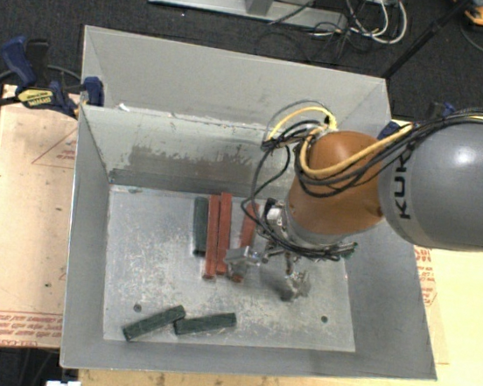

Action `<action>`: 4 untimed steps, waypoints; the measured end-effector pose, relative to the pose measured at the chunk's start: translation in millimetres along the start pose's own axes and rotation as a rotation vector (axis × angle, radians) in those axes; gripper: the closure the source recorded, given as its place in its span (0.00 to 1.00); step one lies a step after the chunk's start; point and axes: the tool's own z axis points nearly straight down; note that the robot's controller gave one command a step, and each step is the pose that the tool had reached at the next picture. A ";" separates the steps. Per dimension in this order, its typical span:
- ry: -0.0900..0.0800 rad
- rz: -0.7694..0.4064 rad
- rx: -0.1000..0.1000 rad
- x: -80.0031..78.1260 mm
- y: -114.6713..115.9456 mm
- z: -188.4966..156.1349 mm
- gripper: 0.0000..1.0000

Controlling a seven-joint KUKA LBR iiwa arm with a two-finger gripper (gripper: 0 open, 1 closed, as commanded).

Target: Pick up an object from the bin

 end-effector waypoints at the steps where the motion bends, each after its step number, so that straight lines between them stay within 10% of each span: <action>1: -0.005 0.106 0.011 -26.4 -20.9 -10.0 0.00; 2: -0.009 0.209 0.014 -73.2 -46.2 -42.0 0.00; 3: -0.005 0.113 0.011 -101.1 -43.2 1.5 0.00; 4: -0.006 0.117 0.012 -101.2 -44.9 -3.5 1.00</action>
Offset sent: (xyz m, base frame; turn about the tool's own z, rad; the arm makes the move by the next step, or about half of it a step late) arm 0.0279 0.0152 0.0094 0.1061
